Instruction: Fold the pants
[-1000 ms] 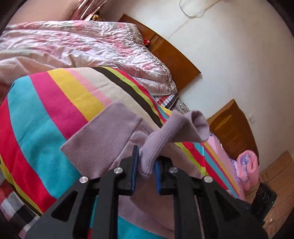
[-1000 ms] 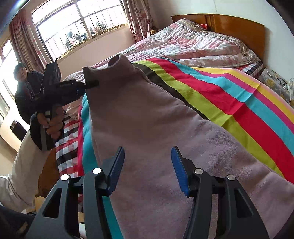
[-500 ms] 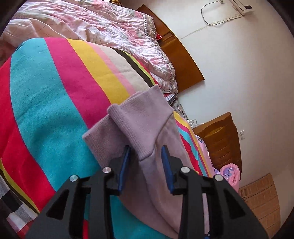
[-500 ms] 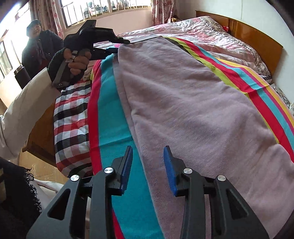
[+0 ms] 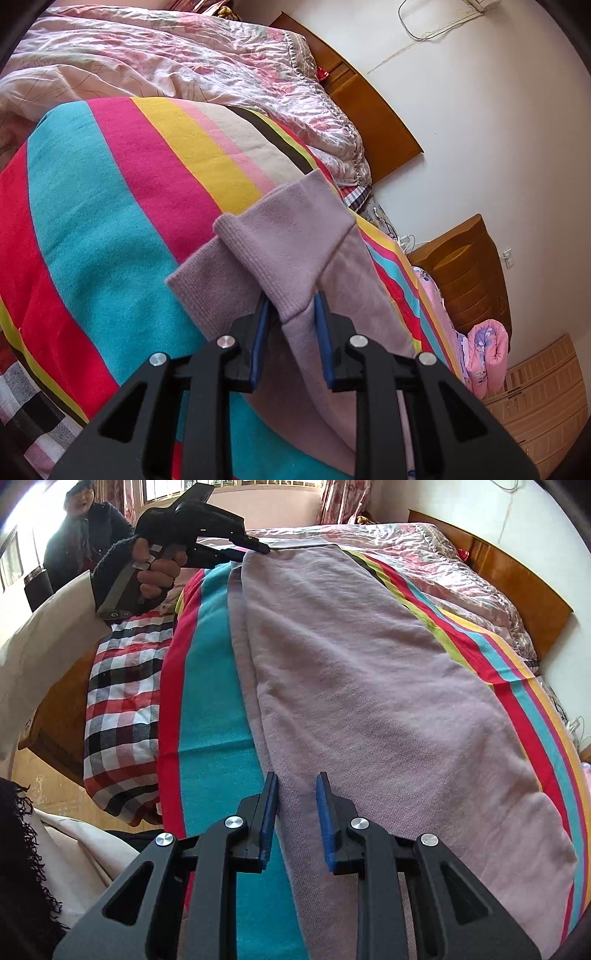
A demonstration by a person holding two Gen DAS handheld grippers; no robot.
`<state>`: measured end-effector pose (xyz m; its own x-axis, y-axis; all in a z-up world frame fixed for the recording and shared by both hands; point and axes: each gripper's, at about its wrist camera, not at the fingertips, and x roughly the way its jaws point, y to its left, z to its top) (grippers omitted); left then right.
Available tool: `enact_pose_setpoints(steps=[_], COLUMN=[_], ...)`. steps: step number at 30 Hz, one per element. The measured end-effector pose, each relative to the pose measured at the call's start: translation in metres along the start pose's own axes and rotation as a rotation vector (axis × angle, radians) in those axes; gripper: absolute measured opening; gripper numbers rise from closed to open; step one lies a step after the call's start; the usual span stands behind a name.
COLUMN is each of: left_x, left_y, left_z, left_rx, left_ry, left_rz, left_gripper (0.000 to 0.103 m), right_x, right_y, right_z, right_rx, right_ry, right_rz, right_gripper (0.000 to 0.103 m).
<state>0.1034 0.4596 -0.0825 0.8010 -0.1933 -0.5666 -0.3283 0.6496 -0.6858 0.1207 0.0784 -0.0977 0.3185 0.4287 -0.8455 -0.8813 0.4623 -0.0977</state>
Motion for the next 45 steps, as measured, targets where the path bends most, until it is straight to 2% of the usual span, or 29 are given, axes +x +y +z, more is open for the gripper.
enact_pose_setpoints(steps=[4,5,6,7,10,14,18,20,22,25,26,28,30,33,36,37,38,39,40,41,42,43,44,45], left_x=[0.000,0.000,0.000,0.000,-0.004,-0.015,-0.019,-0.033,-0.046,-0.030,-0.022,-0.018,-0.020,-0.017,-0.010,-0.009,-0.009,-0.010,-0.013,-0.018,-0.025,-0.033,-0.040,-0.047], left_y=[-0.001,-0.001,-0.002,-0.003,-0.009,-0.028,-0.035,-0.038,-0.036,-0.002,0.010,0.022,0.022,0.010,0.005,0.005,0.005,0.004,0.001,-0.003,-0.011,-0.020,-0.032,-0.045], left_z=[0.001,0.002,0.001,0.002,0.002,0.001,0.004,0.002,-0.004,-0.013,-0.018,-0.023,-0.020,-0.015,-0.012,-0.012,-0.013,-0.013,-0.015,-0.016,-0.020,-0.022,-0.024,-0.028], left_rx=[0.007,0.012,0.017,0.022,0.041,0.091,0.083,0.089,0.108,0.038,0.012,-0.007,-0.005,0.059,0.087,0.087,0.088,0.090,0.095,0.104,0.123,0.152,0.189,0.231], left_ry=[0.002,0.004,0.005,0.008,-0.012,-0.063,-0.069,-0.094,-0.121,-0.048,-0.023,-0.027,-0.036,-0.031,-0.023,-0.024,-0.027,-0.029,-0.037,-0.056,-0.090,-0.135,-0.180,-0.213], left_rz=[0.005,0.008,0.013,0.014,0.027,0.033,0.018,-0.004,0.010,0.060,0.062,0.034,0.019,0.057,0.088,0.098,0.106,0.112,0.111,0.124,0.168,0.244,0.308,0.337], left_gripper=[0.023,0.023,0.023,0.019,0.011,0.009,0.009,0.009,0.009,0.009,0.009,0.009,0.010,0.010,0.011,0.014,0.022,0.028,0.040,0.054,0.062,0.077,0.081,0.081], right_x=[0.001,0.001,0.001,0.001,-0.003,-0.017,-0.019,-0.037,-0.056,-0.046,-0.034,-0.015,-0.011,-0.016,-0.005,-0.004,-0.004,-0.005,-0.007,-0.011,-0.018,-0.026,-0.034,-0.043], right_y=[0.011,0.013,0.014,0.014,0.011,0.004,-0.005,-0.001,0.004,0.006,0.008,0.010,0.013,0.014,0.015,0.015,0.015,0.014,0.013,0.011,0.008,0.004,-0.002,-0.011], right_z=[0.002,0.003,0.003,0.003,0.002,0.002,0.004,0.009,0.013,0.009,0.004,-0.003,-0.006,-0.004,-0.009,-0.010,-0.012,-0.012,-0.013,-0.014,-0.016,-0.018,-0.020,-0.022], right_rx=[-0.078,-0.091,-0.094,-0.091,-0.074,-0.047,-0.041,-0.054,-0.061,-0.070,-0.076,-0.078,-0.070,-0.048,-0.048,-0.034,-0.018,-0.005,0.007,0.024,0.040,0.057,0.079,0.103], right_ry=[-0.004,-0.004,-0.007,-0.015,-0.050,-0.107,-0.105,-0.139,-0.173,-0.129,-0.096,-0.051,-0.053,-0.076,-0.038,-0.045,-0.051,-0.050,-0.048,-0.049,-0.064,-0.086,-0.105,-0.124], right_rz=[-0.076,-0.088,-0.093,-0.102,-0.140,-0.155,-0.141,-0.132,-0.125,-0.091,-0.087,-0.075,-0.078,-0.090,-0.091,-0.090,-0.079,-0.061,-0.032,0.003,0.038,0.070,0.084,0.073], right_gripper=[0.019,0.016,0.006,0.003,0.003,0.003,0.003,0.003,0.003,0.003,0.003,0.003,0.003,0.003,0.004,0.009,0.012,0.022,0.047,0.058,0.064,0.064,0.064,0.064])
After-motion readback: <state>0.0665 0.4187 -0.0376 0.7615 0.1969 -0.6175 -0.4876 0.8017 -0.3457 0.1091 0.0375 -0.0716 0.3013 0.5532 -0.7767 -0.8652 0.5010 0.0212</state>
